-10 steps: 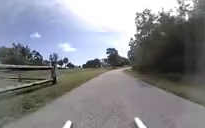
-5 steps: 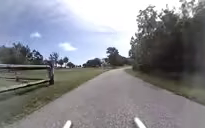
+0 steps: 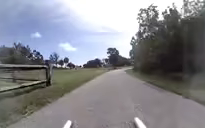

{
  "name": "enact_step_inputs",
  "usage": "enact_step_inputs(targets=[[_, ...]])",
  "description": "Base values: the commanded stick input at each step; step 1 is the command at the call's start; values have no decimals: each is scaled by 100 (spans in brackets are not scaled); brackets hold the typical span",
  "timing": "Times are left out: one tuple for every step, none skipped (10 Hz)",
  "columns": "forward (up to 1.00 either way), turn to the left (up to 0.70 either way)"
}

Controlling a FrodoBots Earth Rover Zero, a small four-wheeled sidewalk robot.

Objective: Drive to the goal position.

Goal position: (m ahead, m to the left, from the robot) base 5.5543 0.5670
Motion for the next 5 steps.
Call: enact_step_inputs(targets=[[50,0],[50,0],[50,0],[50,0],[50,0]])
